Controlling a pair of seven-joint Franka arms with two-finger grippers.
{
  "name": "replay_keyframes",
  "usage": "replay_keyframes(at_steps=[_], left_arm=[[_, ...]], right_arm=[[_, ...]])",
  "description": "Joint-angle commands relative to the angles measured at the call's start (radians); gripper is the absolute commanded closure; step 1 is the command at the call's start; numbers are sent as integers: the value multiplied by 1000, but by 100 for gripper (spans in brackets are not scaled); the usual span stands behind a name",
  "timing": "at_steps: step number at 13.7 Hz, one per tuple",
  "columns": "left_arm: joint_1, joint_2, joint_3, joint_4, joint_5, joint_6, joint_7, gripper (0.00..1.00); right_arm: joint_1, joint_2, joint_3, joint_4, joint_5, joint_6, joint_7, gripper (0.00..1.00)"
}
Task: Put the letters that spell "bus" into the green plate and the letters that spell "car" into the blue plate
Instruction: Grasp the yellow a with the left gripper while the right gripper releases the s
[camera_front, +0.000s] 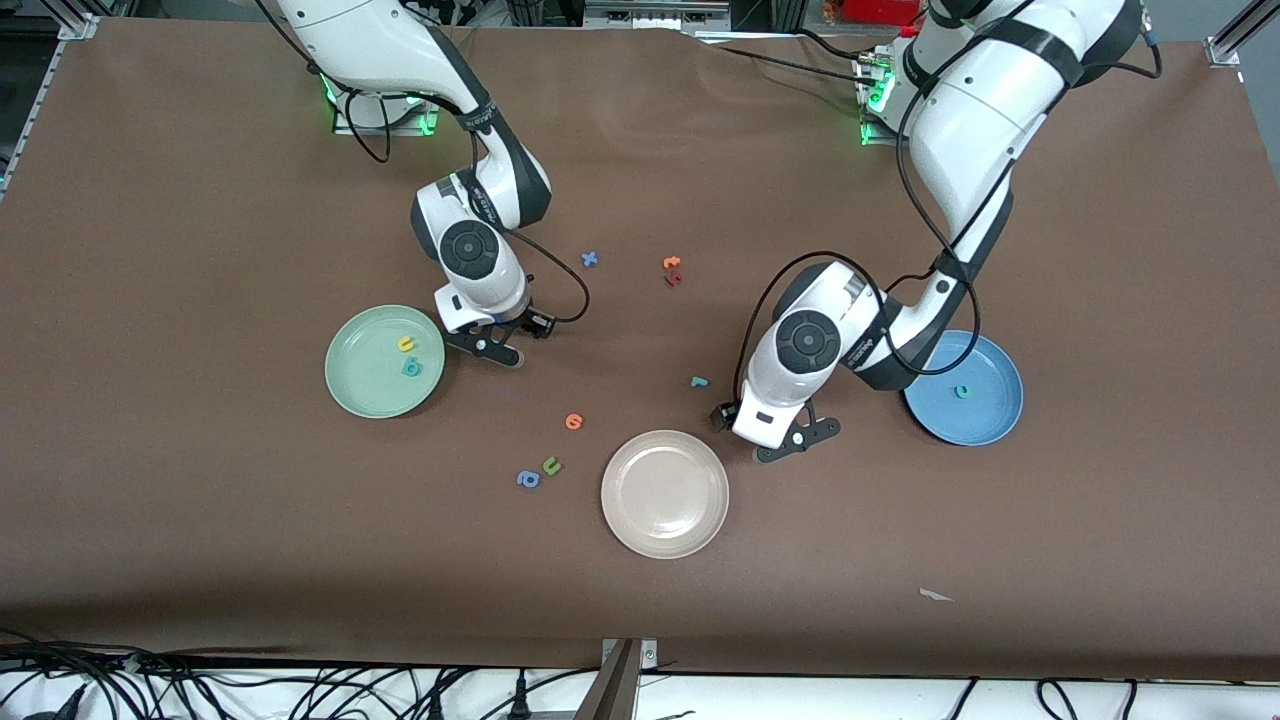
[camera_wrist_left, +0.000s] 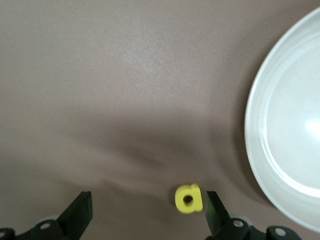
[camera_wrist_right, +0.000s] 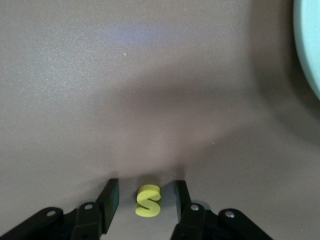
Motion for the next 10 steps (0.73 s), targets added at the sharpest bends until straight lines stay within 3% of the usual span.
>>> replay_keyframes(at_steps=[1,4,7,10], left_arm=[[-51,43,44,73,7,-34,-60,0],[-54,54,44,90,5,-35,-83,0],[-54,60,43,93,-4,-35,-102,0],[-76,66,44,93,-7,-35,-135,0]], right_arm=[[11,-13,-5,-33,13,22,4,46],[11,-13,-5,-33,13,22,4,56],[11,-13,-5,-33,13,21,-7,80],[11,-22,-5,-30,12,12,-16,87]])
